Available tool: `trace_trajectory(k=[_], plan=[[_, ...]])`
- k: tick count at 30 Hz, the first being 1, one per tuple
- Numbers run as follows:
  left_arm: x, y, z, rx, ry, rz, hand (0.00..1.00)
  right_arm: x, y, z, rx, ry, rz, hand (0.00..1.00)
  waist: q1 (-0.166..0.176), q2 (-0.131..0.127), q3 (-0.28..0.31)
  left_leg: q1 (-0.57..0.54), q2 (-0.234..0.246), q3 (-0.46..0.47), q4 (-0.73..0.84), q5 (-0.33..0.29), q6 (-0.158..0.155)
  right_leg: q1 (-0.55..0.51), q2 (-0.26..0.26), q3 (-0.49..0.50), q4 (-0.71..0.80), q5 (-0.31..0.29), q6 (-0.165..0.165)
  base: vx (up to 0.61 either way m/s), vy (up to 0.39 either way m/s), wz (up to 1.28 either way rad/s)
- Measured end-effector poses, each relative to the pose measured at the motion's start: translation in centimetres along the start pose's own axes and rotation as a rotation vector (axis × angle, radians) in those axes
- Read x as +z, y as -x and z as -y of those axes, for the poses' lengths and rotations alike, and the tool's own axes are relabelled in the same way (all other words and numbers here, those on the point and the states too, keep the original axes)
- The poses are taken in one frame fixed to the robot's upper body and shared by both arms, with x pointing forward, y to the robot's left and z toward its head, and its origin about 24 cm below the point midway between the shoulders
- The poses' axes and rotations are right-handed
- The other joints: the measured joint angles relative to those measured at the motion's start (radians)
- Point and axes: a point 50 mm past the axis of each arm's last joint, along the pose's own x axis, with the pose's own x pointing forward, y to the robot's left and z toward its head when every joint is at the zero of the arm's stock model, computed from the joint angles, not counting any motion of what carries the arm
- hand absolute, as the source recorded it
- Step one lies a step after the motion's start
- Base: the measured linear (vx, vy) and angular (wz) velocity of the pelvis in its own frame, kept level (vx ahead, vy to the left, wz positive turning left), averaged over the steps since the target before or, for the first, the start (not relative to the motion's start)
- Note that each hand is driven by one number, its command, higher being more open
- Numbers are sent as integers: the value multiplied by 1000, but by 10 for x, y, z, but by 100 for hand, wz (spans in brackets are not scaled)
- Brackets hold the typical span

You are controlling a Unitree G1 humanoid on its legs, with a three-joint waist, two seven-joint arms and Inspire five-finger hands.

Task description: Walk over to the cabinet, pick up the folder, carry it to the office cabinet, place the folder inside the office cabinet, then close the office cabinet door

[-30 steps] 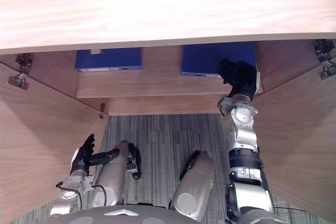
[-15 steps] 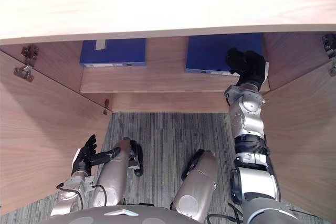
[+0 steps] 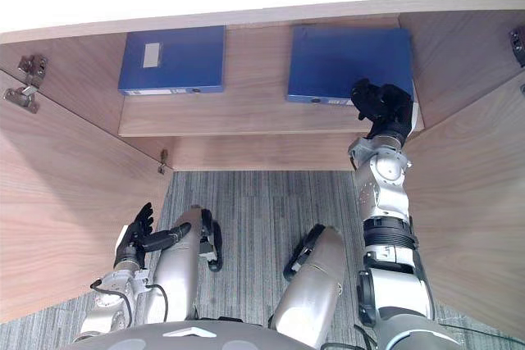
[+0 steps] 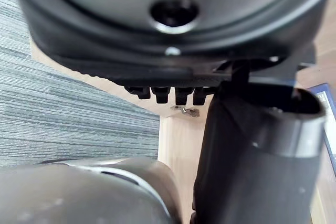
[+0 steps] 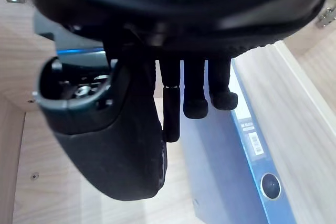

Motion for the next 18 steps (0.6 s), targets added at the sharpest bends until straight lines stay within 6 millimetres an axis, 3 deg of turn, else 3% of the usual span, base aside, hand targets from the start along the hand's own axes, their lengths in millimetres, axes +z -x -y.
trace_trajectory(k=[7,18], plan=[[4,-1,2,-9,4,15,100,4,-1,6,-40,-54,5,0,9,4,1,-32,8,-13,42,-15,-8,-30,-1,8,51,-28,-8,-5,-9,0],[6,-1,4,-20,35,20,100,2,-11,0,-53,-131,-39,0,16,4,1,-53,5,-19,44,-15,-9,-49,-4,6,55,-29,-8,0,0,0]])
